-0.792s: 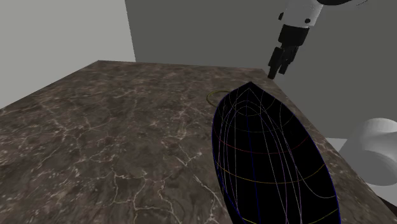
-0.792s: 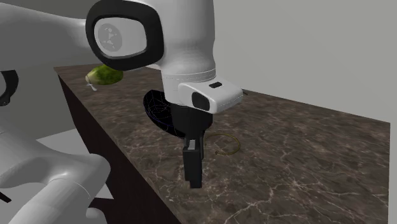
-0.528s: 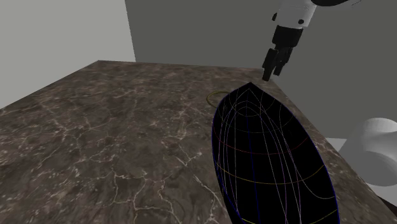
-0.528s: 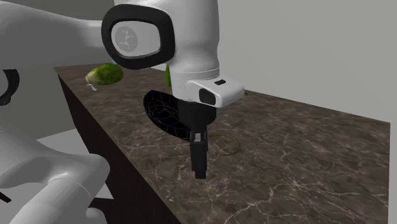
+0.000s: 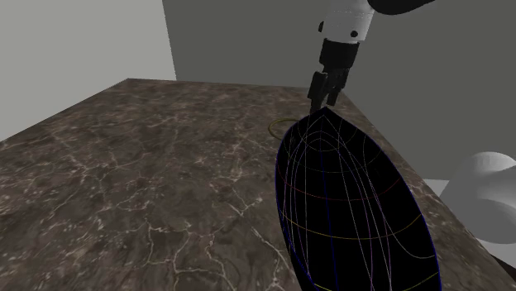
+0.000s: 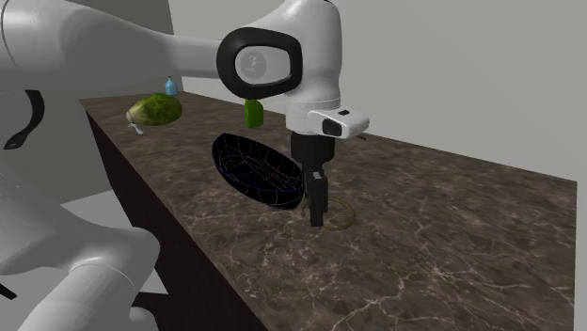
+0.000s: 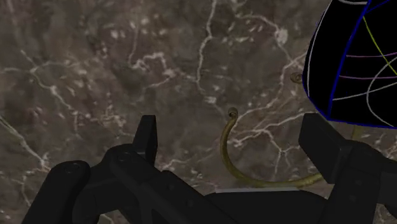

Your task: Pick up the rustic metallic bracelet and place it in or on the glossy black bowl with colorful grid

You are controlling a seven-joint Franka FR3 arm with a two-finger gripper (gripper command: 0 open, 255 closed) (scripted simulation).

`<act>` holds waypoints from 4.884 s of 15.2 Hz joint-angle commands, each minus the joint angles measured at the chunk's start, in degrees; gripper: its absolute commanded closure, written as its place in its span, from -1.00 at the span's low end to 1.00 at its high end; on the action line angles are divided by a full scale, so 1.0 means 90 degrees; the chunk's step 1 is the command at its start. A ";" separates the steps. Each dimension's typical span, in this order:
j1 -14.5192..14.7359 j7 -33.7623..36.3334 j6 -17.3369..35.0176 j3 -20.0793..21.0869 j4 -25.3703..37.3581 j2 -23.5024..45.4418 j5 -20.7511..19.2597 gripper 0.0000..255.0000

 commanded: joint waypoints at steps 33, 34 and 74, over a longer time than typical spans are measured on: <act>0.0396 0.1034 0.0948 0.1270 0.0584 0.1597 0.0120 1.00; 0.0398 0.1038 0.0897 0.1264 0.0636 0.1597 0.0116 1.00; 0.0633 0.2070 -0.1979 0.1681 0.3527 0.1524 0.0259 1.00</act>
